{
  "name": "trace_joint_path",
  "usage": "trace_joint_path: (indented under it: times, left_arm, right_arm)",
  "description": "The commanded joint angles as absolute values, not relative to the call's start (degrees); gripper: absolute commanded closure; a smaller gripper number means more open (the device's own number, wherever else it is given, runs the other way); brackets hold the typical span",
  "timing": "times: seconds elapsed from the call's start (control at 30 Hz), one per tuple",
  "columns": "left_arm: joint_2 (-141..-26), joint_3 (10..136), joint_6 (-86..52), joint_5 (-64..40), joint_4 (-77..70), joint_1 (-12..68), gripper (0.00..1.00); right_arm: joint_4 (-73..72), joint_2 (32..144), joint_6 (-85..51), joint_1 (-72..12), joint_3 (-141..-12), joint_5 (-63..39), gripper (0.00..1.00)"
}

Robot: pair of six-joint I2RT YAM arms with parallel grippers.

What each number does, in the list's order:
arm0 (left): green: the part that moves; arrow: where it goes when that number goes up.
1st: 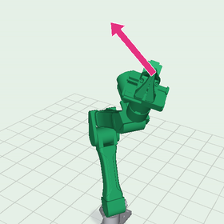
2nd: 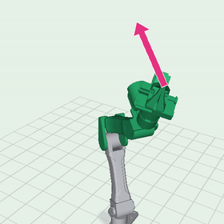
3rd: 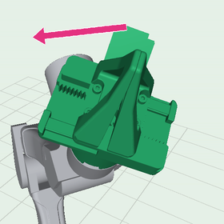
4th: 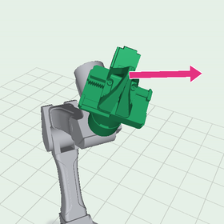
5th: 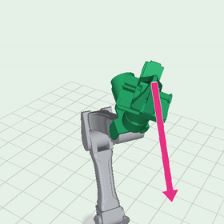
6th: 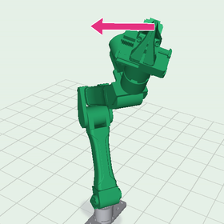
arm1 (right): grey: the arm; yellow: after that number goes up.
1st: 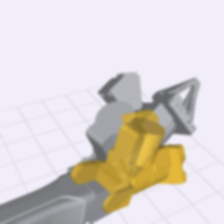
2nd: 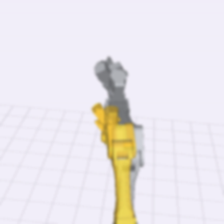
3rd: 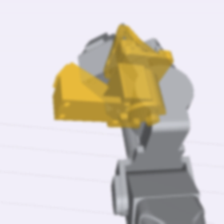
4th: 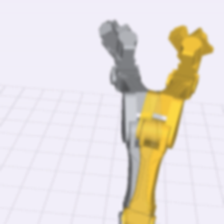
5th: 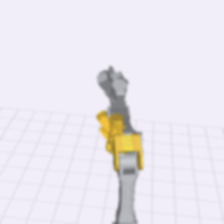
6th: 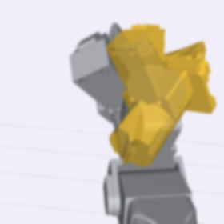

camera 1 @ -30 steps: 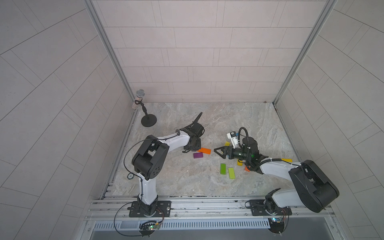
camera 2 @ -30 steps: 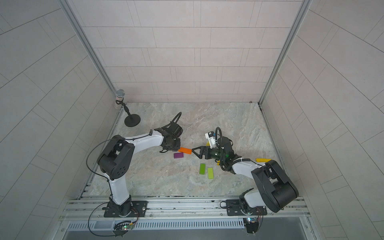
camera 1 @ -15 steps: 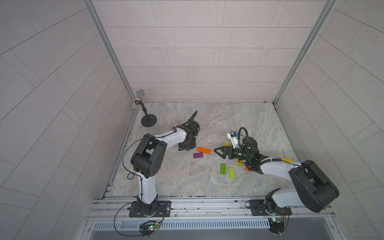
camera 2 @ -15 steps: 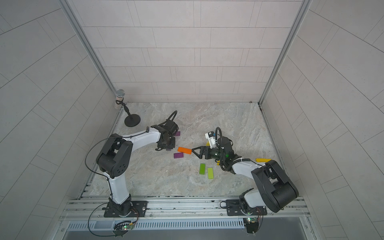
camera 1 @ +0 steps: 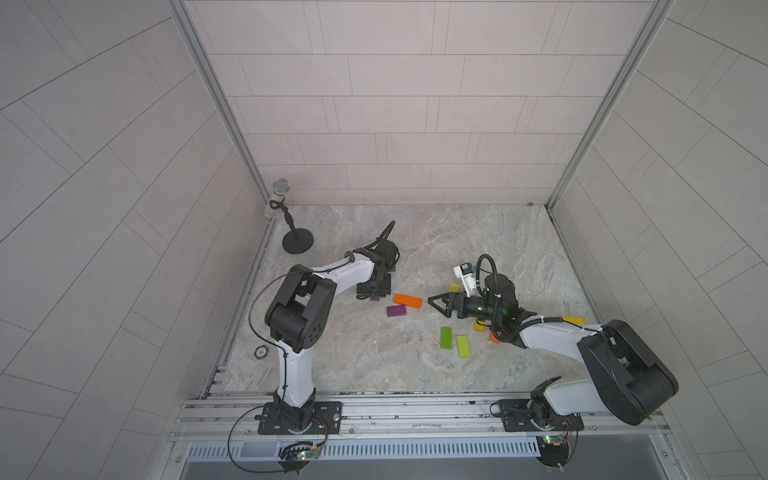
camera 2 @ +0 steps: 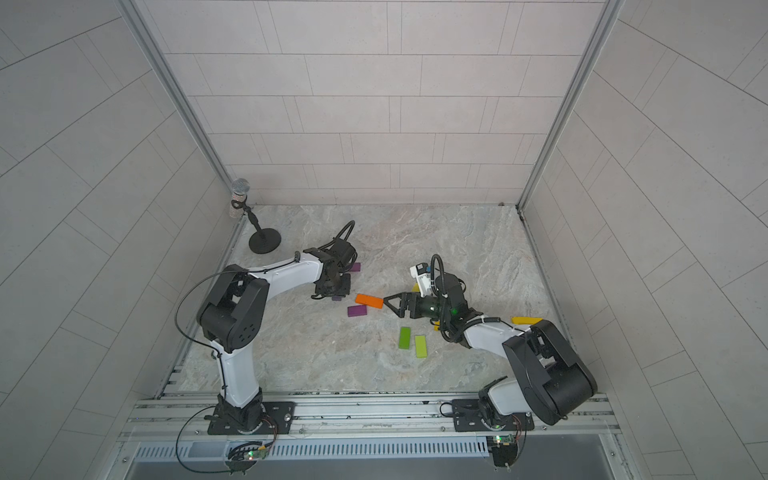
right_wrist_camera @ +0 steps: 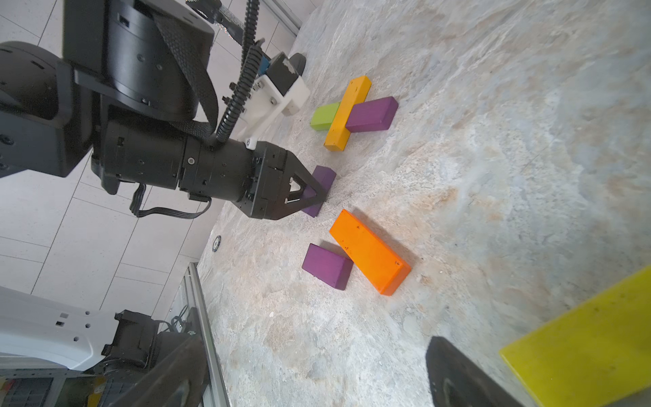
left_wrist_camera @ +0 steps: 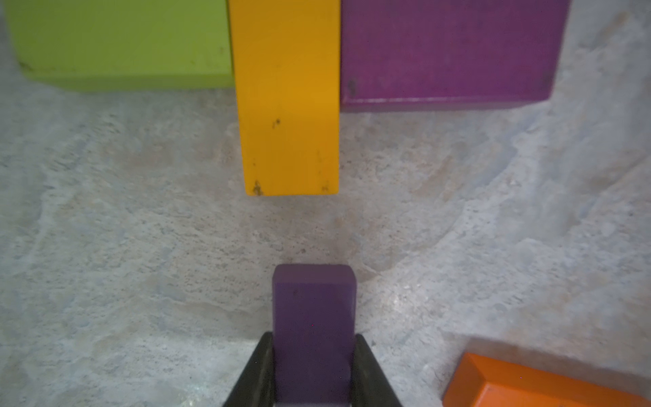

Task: Assemble the letter t with building blocks
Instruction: Assemble the building block at the center of the board.

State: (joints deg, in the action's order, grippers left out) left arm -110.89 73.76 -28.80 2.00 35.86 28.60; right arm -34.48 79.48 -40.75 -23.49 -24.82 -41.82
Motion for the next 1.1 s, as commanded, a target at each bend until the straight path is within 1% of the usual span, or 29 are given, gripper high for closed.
trace_joint_path:
  times: [0.0, 1.07]
  left_arm:
    - [-112.3, 75.0, -27.8, 3.2, 36.8, 28.0, 1.00]
    - [-115.0, 77.9, -26.6, 2.6, 37.5, 26.1, 1.00]
  right_arm:
    - [-35.5, 79.5, -40.5, -23.7, -25.0, -42.3, 0.00]
    - [-35.0, 79.9, -40.0, -23.7, -25.1, -42.4, 0.00]
